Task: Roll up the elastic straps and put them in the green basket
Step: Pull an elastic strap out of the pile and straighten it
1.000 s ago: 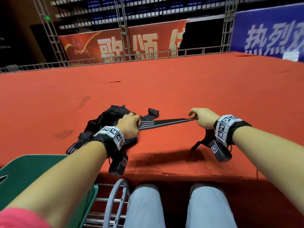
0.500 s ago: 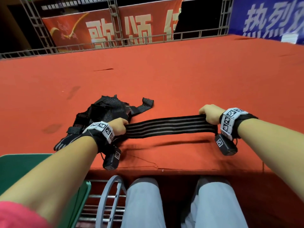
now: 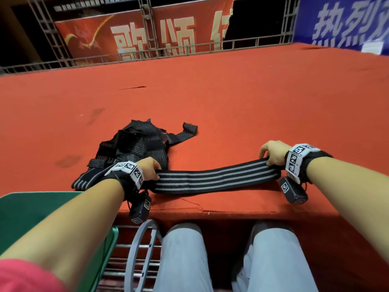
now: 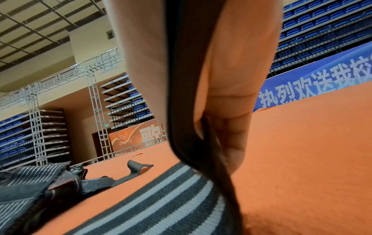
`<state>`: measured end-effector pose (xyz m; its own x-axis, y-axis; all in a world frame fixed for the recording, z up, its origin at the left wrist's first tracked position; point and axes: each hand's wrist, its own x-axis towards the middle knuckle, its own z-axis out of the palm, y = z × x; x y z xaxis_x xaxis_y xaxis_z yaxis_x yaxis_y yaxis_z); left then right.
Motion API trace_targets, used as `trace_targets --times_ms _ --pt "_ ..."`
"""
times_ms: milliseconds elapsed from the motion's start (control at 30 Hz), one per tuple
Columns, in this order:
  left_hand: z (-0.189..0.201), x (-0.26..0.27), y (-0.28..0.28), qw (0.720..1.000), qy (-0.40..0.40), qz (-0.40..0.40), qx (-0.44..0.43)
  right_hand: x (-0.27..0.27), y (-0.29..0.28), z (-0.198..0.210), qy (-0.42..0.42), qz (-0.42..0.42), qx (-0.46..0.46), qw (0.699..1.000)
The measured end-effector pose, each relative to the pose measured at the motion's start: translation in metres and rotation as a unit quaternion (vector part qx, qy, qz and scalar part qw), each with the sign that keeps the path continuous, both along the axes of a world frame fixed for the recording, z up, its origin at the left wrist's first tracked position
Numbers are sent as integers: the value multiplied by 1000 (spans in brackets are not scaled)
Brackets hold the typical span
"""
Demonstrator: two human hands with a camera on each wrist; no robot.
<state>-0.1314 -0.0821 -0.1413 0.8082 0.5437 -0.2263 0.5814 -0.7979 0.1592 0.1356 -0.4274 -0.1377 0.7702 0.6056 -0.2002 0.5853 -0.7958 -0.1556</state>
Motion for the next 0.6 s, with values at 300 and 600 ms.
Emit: trace_targets --times_ms 300,600 --pt "-28 -4 -5 1000 14 22 12 -4 -10 -21 20 -10 -34 999" --pt "-41 0 -13 1000 -5 11 1 -2 -17 -32 12 -44 -62 997"
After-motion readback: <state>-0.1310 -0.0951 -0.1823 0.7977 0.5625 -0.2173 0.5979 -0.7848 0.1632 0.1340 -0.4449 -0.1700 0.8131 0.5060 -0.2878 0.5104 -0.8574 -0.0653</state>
